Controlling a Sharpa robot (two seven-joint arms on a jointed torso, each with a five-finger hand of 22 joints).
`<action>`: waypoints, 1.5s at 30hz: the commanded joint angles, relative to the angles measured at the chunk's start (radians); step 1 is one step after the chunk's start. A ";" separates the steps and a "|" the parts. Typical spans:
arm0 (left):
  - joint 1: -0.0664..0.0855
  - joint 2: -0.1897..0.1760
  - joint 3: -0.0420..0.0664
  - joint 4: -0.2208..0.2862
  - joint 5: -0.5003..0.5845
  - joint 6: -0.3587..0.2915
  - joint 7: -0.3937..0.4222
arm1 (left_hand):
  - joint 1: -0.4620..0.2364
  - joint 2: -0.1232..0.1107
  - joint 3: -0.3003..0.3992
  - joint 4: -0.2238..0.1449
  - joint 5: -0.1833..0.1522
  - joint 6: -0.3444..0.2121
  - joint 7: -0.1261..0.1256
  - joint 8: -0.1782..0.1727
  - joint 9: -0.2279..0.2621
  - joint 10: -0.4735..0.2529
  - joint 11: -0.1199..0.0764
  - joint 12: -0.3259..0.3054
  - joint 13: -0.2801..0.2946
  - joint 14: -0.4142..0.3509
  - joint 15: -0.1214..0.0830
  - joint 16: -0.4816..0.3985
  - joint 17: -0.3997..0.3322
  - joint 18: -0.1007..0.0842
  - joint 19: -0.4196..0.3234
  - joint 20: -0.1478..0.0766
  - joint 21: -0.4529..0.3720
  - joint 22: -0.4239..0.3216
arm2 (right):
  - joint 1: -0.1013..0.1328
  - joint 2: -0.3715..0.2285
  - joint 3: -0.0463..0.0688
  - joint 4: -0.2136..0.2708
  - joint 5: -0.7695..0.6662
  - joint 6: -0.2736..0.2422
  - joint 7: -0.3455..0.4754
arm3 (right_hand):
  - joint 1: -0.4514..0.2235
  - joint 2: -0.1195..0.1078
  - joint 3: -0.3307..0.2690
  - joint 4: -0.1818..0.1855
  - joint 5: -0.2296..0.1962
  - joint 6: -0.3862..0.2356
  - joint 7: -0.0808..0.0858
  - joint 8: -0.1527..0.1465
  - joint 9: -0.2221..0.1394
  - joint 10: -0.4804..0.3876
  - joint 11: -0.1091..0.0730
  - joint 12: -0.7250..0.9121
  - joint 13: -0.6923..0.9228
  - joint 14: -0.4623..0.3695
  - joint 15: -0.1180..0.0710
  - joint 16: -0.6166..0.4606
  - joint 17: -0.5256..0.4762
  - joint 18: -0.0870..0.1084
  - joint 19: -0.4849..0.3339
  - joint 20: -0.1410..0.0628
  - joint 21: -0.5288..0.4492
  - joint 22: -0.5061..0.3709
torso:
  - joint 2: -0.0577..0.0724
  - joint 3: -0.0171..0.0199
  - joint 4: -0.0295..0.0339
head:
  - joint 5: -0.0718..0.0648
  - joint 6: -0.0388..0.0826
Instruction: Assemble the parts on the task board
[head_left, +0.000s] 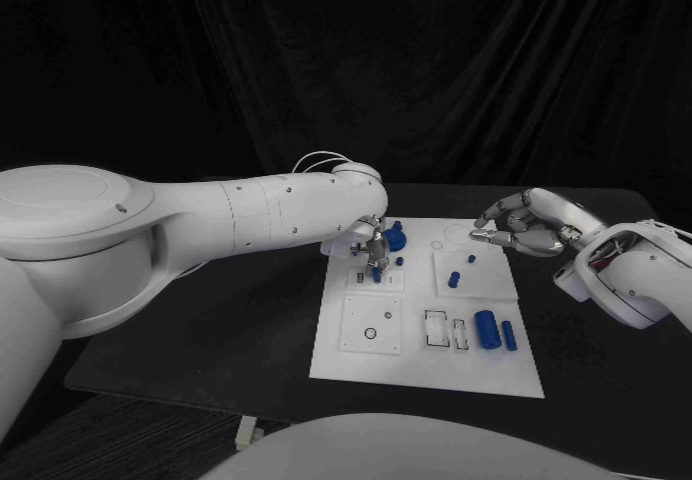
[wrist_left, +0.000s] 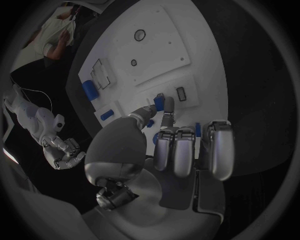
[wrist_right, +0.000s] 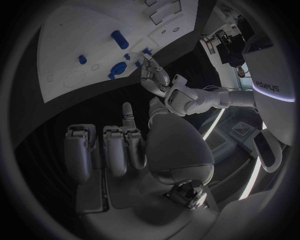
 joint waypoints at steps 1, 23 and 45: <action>-0.003 -0.001 0.001 0.004 0.000 -0.014 -0.049 | -0.002 0.010 0.007 0.000 0.006 0.000 -0.005 0.004 0.001 0.102 -0.005 -0.004 0.263 0.104 -0.008 0.003 0.263 -0.002 -0.003 -0.001 -0.002 0.063 | -0.003 0.000 0.001 -0.001 0.000 0.003 -0.016 | 0.009 0.001 -0.002 -0.004 0.006 0.003 0.000 -0.004 0.000 0.104 0.009 0.003 0.263 0.107 0.007 0.003 0.264 0.003 0.083 0.007 -0.004 0.249 | 0.001 -0.0002 -0.0002 | 0.000 0.000; -0.009 0.001 0.001 0.003 0.000 -0.002 -0.049 | -0.001 0.008 0.018 -0.005 0.007 -0.002 -0.005 0.004 0.008 0.102 -0.006 -0.004 0.263 0.104 -0.008 0.003 0.263 -0.001 -0.006 -0.002 -0.009 0.057 | -0.008 0.000 0.001 -0.004 0.000 0.003 -0.015 | 0.014 0.002 -0.003 -0.005 0.009 0.003 0.001 -0.005 0.000 0.104 0.009 0.003 0.263 0.107 0.008 0.003 0.264 0.003 0.082 0.007 -0.005 0.249 | 0.002 -0.0001 -0.0001 | -0.001 0.000; -0.011 -0.004 0.001 0.007 0.002 -0.001 -0.048 | 0.017 -0.010 0.046 -0.039 0.002 -0.010 -0.005 0.005 0.027 0.102 -0.007 -0.004 0.263 0.104 -0.010 0.003 0.263 0.000 -0.005 -0.003 -0.016 0.054 | -0.010 0.001 0.001 -0.005 0.000 0.007 -0.017 | 0.016 0.002 -0.003 -0.005 0.010 0.002 0.001 -0.006 -0.001 0.104 0.009 0.003 0.263 0.107 0.008 0.003 0.264 0.003 0.081 0.008 -0.006 0.248 | 0.002 -0.0001 0.0000 | 0.000 0.000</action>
